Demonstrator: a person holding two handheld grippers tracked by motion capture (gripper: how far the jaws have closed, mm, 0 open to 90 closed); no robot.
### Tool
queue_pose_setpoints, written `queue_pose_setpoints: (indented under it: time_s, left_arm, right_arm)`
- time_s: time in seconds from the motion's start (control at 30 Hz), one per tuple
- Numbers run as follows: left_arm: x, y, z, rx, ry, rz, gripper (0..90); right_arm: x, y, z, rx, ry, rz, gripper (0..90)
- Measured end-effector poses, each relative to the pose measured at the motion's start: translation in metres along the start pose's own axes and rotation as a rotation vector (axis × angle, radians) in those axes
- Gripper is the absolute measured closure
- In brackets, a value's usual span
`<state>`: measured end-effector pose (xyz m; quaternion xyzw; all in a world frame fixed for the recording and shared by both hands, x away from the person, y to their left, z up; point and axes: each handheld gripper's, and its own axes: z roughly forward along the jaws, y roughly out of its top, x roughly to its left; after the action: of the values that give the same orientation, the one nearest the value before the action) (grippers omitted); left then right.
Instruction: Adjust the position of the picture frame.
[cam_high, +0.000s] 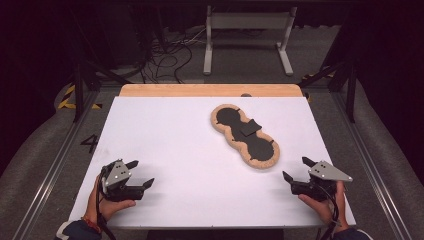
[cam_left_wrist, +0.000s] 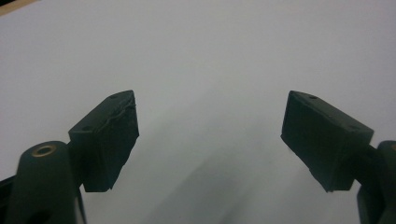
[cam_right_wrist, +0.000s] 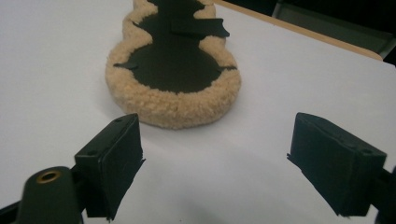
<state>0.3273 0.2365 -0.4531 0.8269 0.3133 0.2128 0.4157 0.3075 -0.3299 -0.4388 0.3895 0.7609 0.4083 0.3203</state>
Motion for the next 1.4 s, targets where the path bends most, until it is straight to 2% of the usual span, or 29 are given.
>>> queue_pose_setpoints:
  time_s: [0.17, 0.3, 0.4, 0.43, 0.53, 0.6, 0.63, 0.67, 0.73, 0.8, 0.87, 0.93, 1.0, 1.07, 1.17, 1.27, 1.33, 1.4]
  left_arm:
    - [-0.002, -0.001, 0.000, 0.010, 0.004, 0.005, 20.2]
    - [-0.001, -0.002, -0.001, 0.000, 0.001, -0.005, 20.6]
    - [-0.001, -0.004, -0.002, 0.010, 0.006, 0.001, 20.6]
    - [0.000, -0.005, -0.001, 0.012, 0.008, -0.004, 20.6]
    - [0.001, -0.003, -0.001, -0.003, 0.008, -0.018, 20.6]
    - [0.001, -0.003, -0.001, -0.004, 0.001, -0.022, 20.6]
    - [0.000, -0.003, -0.001, -0.006, 0.004, -0.021, 20.6]
    - [0.000, -0.003, -0.001, -0.003, 0.005, -0.017, 20.6]
    - [0.000, -0.003, 0.000, 0.001, 0.003, -0.016, 20.6]
    - [0.001, -0.003, 0.000, 0.004, 0.003, -0.015, 20.6]
    - [0.001, -0.003, 0.000, 0.004, 0.005, -0.013, 20.6]
    - [0.001, -0.004, -0.001, 0.005, 0.001, -0.011, 20.6]
    - [0.001, -0.004, -0.001, 0.003, 0.002, -0.015, 20.6]
    - [0.001, -0.004, -0.001, 0.004, 0.004, -0.011, 20.5]
    - [0.001, -0.004, -0.001, 0.011, -0.005, -0.004, 19.9]
    - [0.000, -0.004, 0.000, 0.013, -0.009, 0.001, 19.9]
    - [0.000, -0.004, 0.000, 0.012, -0.011, 0.001, 19.9]
    - [0.000, -0.004, 0.000, 0.016, -0.010, 0.002, 19.9]
  right_arm:
    - [-0.005, -0.003, 0.002, 0.006, 0.006, 0.030, 17.7]
    - [-0.009, -0.002, 0.005, 0.028, -0.003, 0.032, 19.2]
    - [-0.012, 0.000, 0.009, 0.035, -0.008, 0.035, 21.6]
    - [-0.014, 0.001, 0.010, 0.033, -0.011, 0.038, 23.3]
    - [-0.022, 0.006, 0.018, 0.046, -0.029, 0.054, 37.2]
    - [-0.025, 0.007, 0.021, 0.049, -0.030, 0.061, 40.8]
    - [-0.028, 0.008, 0.024, 0.053, -0.023, 0.069, 44.5]
    - [-0.032, 0.012, 0.032, 0.086, -0.039, 0.067, 49.3]
    - [-0.036, 0.014, 0.038, 0.075, -0.036, 0.077, 57.2]
    - [-0.039, 0.016, 0.047, 0.081, -0.055, 0.071, 62.4]
    - [-0.041, 0.018, 0.052, 0.091, -0.044, 0.079, 64.6]
    - [-0.043, 0.021, 0.059, 0.106, -0.058, 0.075, 68.9]
    - [-0.045, 0.022, 0.064, 0.100, -0.053, 0.083, 73.9]
    - [-0.045, 0.023, 0.071, 0.130, -0.073, 0.062, 77.4]
    - [-0.047, 0.021, 0.081, 0.171, -0.062, 0.077, 83.2]
    - [-0.053, 0.025, 0.086, 0.169, -0.051, 0.111, 86.1]
    - [-0.054, 0.026, 0.088, 0.170, -0.054, 0.104, 87.1]
    - [-0.053, 0.025, 0.094, 0.198, -0.052, 0.081, 88.2]
